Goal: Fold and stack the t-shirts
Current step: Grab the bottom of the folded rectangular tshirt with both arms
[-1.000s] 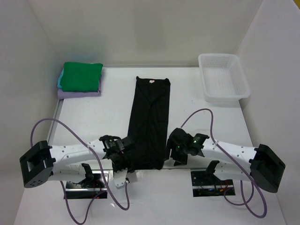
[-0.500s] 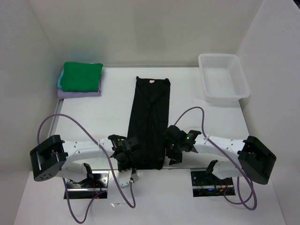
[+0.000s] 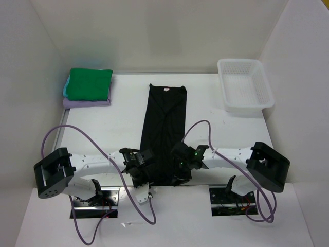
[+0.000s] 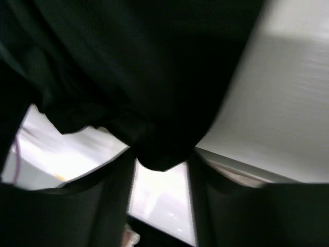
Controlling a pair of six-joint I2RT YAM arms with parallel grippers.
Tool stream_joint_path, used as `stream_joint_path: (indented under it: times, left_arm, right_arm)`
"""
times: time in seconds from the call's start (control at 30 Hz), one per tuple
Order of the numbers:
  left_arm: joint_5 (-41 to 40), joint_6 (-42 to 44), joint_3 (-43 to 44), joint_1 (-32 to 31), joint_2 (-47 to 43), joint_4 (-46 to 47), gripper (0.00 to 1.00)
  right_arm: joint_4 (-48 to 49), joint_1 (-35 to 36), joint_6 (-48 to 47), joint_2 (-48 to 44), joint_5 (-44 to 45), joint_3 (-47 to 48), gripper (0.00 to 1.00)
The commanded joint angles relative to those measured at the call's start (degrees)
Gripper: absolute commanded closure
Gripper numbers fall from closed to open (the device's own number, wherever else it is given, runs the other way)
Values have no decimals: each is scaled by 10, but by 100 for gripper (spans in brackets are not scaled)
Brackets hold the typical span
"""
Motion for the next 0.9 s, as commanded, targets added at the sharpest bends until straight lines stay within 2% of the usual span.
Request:
stream_joint_path:
  times: [0.0, 0.03, 0.07, 0.13, 0.17, 0.27, 0.5, 0.7, 0.87]
  left_arm:
    - [21, -32, 9, -3, -1, 12, 96]
    - [21, -39, 15, -3, -1, 12, 96]
    - [21, -39, 15, -3, -1, 12, 96]
    - [15, -62, 15, -3, -7, 24, 97]
    - [15, -73, 15, -3, -13, 24, 98]
    - [10, -117, 20, 7, -19, 33, 100]
    - [52, -180, 87, 120, -24, 11, 100]
    - [92, -238, 149, 219, -18, 4, 100]
    - [106, -296, 183, 286, 10, 59, 100]
  right_arm:
    - [34, 16, 15, 22, -23, 21, 63]
    - [34, 16, 15, 28, -23, 21, 73]
    - [34, 16, 20, 28, -23, 26, 88]
    - [24, 16, 20, 16, -8, 26, 98]
    - [13, 16, 20, 3, -8, 26, 100]
    - [-13, 16, 25, -20, 6, 32, 100]
    - [-66, -12, -1, -69, 27, 65, 100]
    - [-94, -95, -77, -73, -1, 119, 100]
    - [-107, -205, -168, -43, -38, 155, 100]
